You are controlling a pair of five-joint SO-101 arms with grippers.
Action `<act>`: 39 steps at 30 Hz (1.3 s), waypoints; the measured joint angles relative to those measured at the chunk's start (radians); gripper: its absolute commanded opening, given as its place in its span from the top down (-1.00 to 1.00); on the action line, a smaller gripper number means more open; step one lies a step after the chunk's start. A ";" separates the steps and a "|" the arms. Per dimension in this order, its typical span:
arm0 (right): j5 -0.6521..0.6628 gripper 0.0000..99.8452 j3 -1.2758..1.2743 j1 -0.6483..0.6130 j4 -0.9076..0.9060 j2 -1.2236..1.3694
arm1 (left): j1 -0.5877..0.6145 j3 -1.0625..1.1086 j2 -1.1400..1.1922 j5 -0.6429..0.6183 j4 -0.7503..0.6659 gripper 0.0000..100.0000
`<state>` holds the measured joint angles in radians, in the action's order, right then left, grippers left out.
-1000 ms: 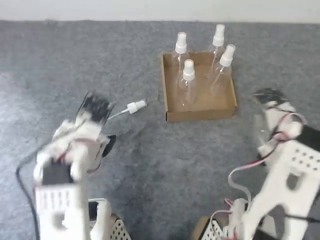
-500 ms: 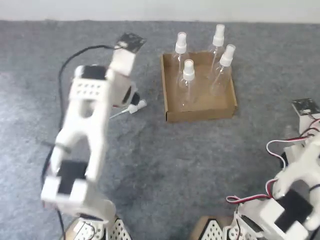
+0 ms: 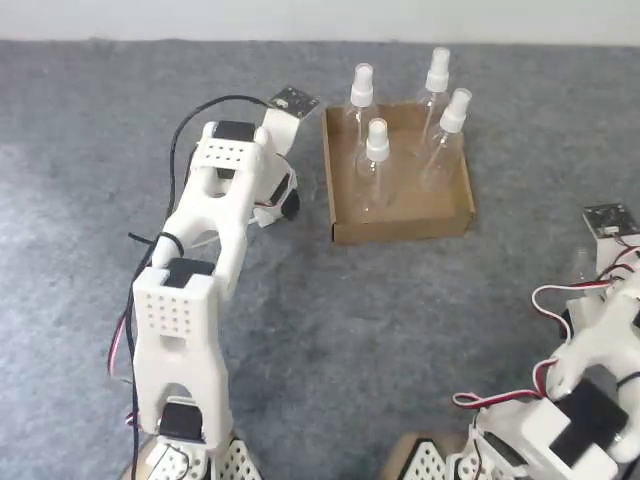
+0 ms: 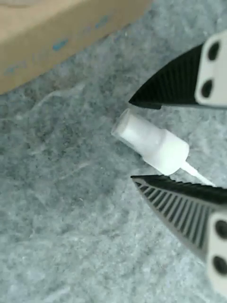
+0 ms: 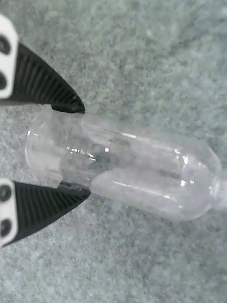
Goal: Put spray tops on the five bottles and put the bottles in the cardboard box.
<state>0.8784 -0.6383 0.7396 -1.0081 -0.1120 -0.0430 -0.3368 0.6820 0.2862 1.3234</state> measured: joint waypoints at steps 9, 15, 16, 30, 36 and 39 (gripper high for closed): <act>0.000 0.98 0.000 0.000 0.000 0.000 | -0.008 -0.011 0.051 -0.003 0.000 0.92; 0.000 0.98 0.000 0.000 0.000 0.000 | 0.038 -0.011 0.044 -0.006 0.068 0.96; 0.000 0.97 0.000 0.000 0.000 0.000 | 0.049 -0.011 0.034 -0.006 0.097 0.96; 0.002 0.39 -0.034 0.000 -0.008 0.002 | 0.037 0.681 -0.634 -0.078 0.043 0.95; 0.002 0.35 -0.026 -0.002 -0.003 0.002 | -0.003 1.007 -0.956 -0.130 -0.089 0.95; 0.000 0.30 0.052 -0.002 -0.064 0.002 | -0.006 1.120 -1.073 -0.140 -0.147 0.95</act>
<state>0.8784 -0.5861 0.7380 -1.0725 -0.1105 -0.0491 0.7833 -0.3905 0.1465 1.1761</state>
